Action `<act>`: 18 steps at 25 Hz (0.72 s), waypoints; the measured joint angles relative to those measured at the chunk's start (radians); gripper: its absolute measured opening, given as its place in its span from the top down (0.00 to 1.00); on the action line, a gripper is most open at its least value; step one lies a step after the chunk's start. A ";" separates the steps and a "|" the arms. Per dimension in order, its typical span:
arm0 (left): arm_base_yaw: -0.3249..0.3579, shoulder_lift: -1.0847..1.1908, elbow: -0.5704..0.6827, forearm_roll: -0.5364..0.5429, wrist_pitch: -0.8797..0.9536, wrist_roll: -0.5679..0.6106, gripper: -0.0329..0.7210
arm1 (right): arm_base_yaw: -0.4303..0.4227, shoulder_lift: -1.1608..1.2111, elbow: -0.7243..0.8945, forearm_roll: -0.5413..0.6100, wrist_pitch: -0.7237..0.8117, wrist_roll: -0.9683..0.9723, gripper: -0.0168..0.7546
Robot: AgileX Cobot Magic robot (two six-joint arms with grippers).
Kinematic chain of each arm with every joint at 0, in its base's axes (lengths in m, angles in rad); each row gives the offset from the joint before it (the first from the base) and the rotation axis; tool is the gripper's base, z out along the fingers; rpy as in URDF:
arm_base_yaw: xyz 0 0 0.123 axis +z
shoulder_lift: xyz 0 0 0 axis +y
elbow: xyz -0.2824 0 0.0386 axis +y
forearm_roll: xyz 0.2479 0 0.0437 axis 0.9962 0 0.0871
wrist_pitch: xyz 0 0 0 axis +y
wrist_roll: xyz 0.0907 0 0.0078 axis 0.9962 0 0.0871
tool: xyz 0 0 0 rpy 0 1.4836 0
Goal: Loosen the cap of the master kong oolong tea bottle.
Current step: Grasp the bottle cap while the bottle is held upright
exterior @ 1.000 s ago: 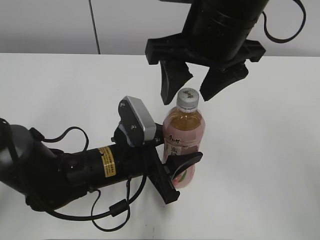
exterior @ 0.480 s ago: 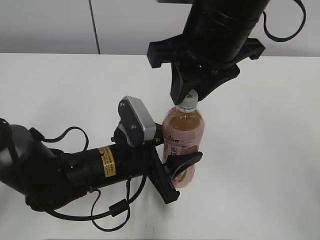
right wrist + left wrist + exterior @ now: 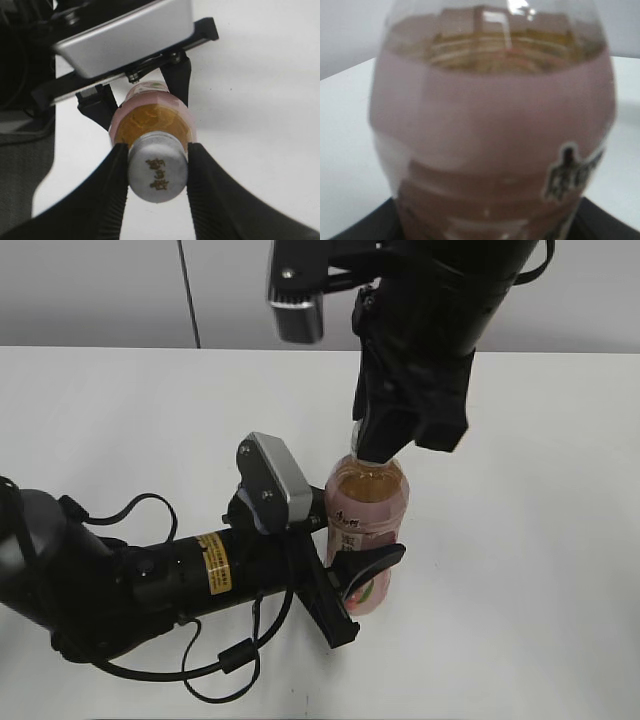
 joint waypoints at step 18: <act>0.000 0.000 0.000 -0.002 0.000 0.000 0.45 | 0.000 0.000 0.000 0.019 0.000 -0.113 0.35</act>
